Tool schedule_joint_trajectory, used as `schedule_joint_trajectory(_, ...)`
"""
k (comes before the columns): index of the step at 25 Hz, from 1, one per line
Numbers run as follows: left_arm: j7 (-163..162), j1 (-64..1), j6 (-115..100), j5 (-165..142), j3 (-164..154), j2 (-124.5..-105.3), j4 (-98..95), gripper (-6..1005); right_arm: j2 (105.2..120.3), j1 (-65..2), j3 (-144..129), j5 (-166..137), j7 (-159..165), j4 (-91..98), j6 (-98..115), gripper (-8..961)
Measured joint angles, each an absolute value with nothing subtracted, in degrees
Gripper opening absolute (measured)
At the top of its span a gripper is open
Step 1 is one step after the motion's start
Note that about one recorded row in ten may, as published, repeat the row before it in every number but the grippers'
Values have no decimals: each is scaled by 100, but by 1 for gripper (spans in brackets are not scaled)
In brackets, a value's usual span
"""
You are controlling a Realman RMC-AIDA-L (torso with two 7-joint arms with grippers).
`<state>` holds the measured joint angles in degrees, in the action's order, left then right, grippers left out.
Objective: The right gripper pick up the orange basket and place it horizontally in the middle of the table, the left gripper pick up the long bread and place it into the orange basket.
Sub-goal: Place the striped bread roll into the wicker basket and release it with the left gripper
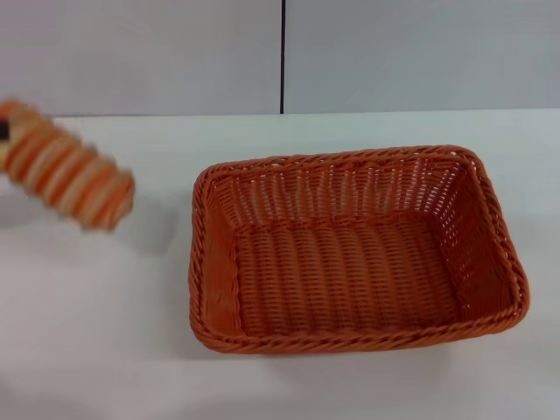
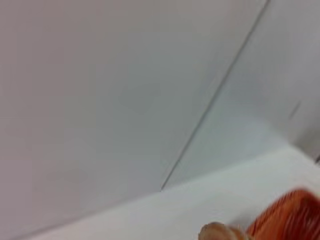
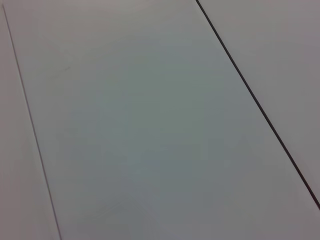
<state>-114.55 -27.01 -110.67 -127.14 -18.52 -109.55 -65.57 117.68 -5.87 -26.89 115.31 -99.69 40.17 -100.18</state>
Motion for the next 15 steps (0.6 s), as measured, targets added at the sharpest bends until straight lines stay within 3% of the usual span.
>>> schedule_joint_trajectory(2, -11732, -2779, -11035, -12489, -1861, -11046, -6770, 214, 11768, -588, -2688, 11532, -9968, 4017, -10019, 472)
schedule_joint_trajectory(4, -11920, -2891, -10953, -12340, -1883, -11411, -7146, 211, 11772, -597, -2690, 11532, -9967, 4017, -10020, 473)
schedule_joint_trajectory(5, -11920, -2891, -10953, -12340, -1883, -11411, -7146, 210, 11772, -597, -2690, 11532, -9967, 4017, -10020, 474)
schedule_joint_trajectory(7, -11956, -2958, -10785, -12299, -1931, -11716, -7351, 207, 11786, -621, -2689, 11531, -9966, 4017, -10020, 476)
schedule_joint_trajectory(9, -12053, -2963, -10496, -11976, -2405, -11894, -7095, 204, 11794, -673, -2708, 11531, -9953, 4016, -10021, 477)
schedule_joint_trajectory(15, -11908, -2523, -9651, -10421, -3866, -11872, -6230, 194, 11803, -714, -2717, 11530, -9910, 4008, -10021, 482)
